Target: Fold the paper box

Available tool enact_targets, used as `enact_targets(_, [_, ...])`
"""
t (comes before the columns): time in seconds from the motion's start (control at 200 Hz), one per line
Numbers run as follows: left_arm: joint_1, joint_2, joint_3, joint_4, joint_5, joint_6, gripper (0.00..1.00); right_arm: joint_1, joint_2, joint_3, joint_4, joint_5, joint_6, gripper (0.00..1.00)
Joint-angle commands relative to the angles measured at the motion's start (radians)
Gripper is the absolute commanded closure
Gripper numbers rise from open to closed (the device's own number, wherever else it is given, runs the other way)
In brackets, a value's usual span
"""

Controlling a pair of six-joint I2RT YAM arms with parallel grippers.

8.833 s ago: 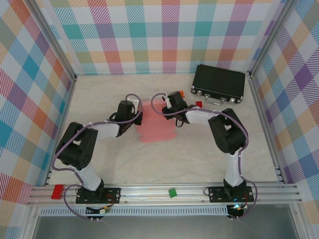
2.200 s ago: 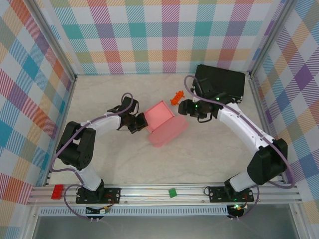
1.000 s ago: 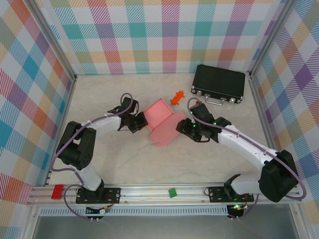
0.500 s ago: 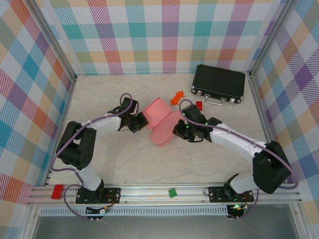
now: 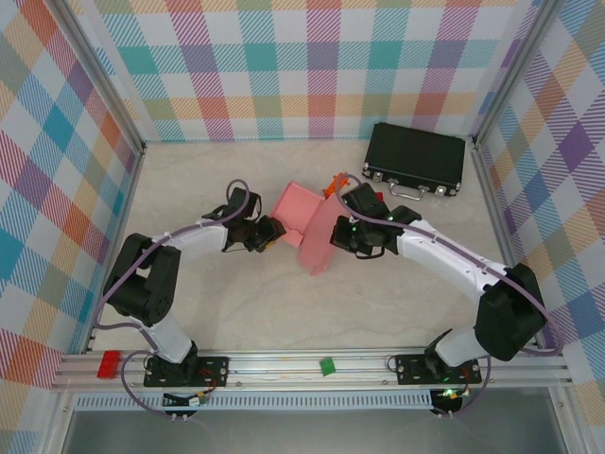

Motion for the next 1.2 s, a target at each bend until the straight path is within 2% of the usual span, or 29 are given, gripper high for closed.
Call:
enact_targets(0.0, [-0.014,-0.08,0.001,-0.003,0.016,0.022,0.56,-0.029,0.03,0.081,-0.121,-0.037,-0.126,0.96])
enact_targets(0.075, [-0.012,-0.112,0.01,-0.027,0.001,0.045,0.52,-0.053,0.052,0.132,-0.182,-0.071,-0.199,0.96])
enact_targets(0.335, [0.027,-0.18,0.016,-0.076,-0.029,0.12,0.48,-0.106,0.146,0.312,-0.401,-0.153,-0.453,0.97])
enact_targets(0.45, [0.046,-0.146,0.021,-0.049,0.013,0.166,0.45,-0.125,0.185,0.383,-0.472,-0.194,-0.531,0.97])
enact_targets(0.57, [0.046,-0.084,0.034,0.003,0.058,0.195,0.45,-0.13,0.231,0.459,-0.538,-0.185,-0.586,0.97])
enact_targets(0.68, [0.048,-0.025,0.059,0.011,0.056,0.208,0.45,-0.13,0.268,0.516,-0.572,-0.185,-0.617,0.96])
enact_targets(0.835, [0.048,0.034,0.091,0.018,0.064,0.21,0.49,-0.131,0.32,0.59,-0.614,-0.186,-0.652,0.95])
enact_targets(0.95, [0.048,0.053,0.098,0.026,0.082,0.2,0.56,-0.13,0.361,0.649,-0.645,-0.17,-0.673,0.94])
enact_targets(1.09, [0.043,0.046,0.072,0.049,0.116,0.164,0.61,-0.129,0.413,0.728,-0.679,-0.147,-0.694,0.91])
enact_targets(1.195, [0.028,0.023,0.036,0.072,0.127,0.126,0.61,-0.129,0.46,0.796,-0.704,-0.139,-0.709,0.87])
